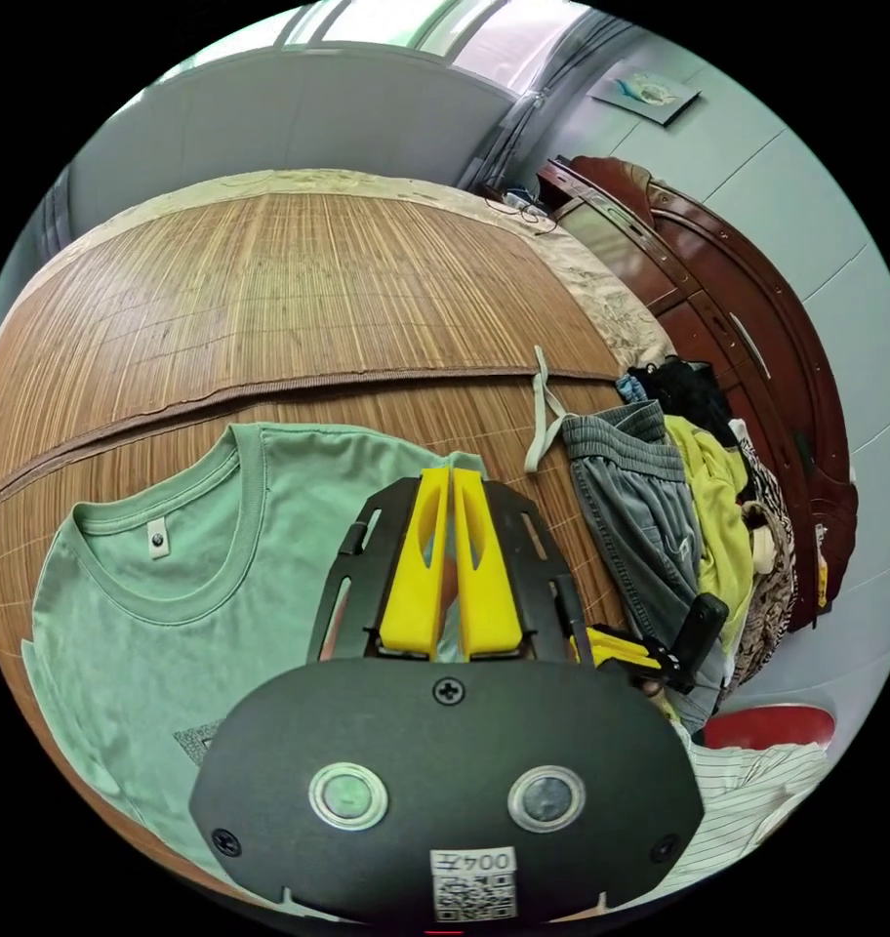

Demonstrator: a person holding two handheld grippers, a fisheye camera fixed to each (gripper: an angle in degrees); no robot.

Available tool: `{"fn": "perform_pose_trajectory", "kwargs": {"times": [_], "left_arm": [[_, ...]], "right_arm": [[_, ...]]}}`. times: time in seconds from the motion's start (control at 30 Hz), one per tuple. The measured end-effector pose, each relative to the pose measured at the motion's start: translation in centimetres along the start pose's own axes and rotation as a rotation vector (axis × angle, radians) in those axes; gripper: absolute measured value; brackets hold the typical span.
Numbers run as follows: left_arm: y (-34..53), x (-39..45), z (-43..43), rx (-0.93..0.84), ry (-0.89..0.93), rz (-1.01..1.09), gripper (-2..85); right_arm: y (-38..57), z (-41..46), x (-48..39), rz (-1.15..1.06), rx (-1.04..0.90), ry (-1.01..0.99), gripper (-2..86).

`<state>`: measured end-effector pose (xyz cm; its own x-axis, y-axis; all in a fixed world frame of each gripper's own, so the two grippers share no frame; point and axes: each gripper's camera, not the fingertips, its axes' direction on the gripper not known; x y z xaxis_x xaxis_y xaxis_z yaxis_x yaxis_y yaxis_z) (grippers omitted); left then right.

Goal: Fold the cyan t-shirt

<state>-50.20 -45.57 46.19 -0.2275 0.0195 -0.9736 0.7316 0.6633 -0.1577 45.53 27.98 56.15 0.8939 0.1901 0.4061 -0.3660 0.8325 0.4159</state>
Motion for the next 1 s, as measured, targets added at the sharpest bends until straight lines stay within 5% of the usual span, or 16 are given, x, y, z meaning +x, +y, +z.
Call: {"fn": "perform_pose_trajectory", "kwargs": {"times": [0.27, 0.43, 0.7, 1.0], "left_arm": [[2.9, -3.6, -2.6, -0.005, -0.119, -0.068, 0.5], [4.0, -9.0, -3.0, -0.026, 0.054, -0.296, 0.6], [12.7, -12.5, -9.2, 0.040, 0.186, -0.339, 0.5], [29.3, -10.9, -11.3, -0.006, 0.071, -0.241, 1.5]], "right_arm": [[-0.1, 0.9, 0.1, 0.018, 0.006, 0.001, 4.8], [-0.1, 2.1, -0.6, 0.035, 0.014, 0.029, 4.9], [-1.2, 6.1, -3.9, 0.042, -0.053, 0.109, 5.3], [-0.1, 21.5, -21.1, -0.740, -0.516, 0.713, 6.8]]}}
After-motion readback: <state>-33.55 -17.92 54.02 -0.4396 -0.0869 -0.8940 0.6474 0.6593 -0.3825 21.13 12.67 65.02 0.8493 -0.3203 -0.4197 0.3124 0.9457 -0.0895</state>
